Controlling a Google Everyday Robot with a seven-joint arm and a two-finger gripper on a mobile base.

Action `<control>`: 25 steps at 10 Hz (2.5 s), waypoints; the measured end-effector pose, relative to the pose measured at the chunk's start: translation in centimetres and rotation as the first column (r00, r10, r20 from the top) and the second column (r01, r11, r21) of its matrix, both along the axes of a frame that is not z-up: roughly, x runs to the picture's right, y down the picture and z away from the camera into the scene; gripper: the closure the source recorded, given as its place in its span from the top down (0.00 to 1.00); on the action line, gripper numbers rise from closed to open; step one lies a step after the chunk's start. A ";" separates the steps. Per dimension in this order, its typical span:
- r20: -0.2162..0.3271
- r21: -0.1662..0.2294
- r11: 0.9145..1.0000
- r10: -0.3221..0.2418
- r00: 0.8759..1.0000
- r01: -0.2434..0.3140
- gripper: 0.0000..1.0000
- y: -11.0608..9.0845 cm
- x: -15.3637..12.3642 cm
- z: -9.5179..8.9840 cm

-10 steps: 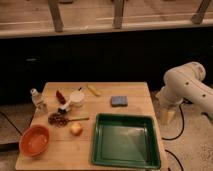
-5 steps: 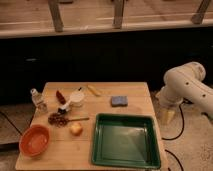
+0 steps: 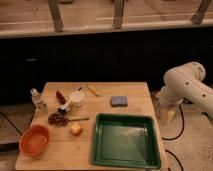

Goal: Wipe tray with sponge

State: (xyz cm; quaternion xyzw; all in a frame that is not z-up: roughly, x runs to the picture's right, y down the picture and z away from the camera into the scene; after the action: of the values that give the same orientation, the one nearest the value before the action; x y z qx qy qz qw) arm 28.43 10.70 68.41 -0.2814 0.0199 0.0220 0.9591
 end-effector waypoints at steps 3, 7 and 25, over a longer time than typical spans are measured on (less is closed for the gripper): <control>0.000 0.000 1.000 0.000 1.000 0.000 0.80 0.0 0.0 0.0; 0.035 0.023 0.998 -0.066 0.997 0.066 0.80 -1.9 -3.2 3.4; 0.149 0.080 0.979 -0.196 0.969 0.186 0.80 -3.4 -6.5 12.6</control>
State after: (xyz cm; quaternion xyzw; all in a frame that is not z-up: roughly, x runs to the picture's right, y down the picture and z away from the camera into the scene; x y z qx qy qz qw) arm 21.97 7.32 81.01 -0.2476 -0.0291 -0.0920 0.9640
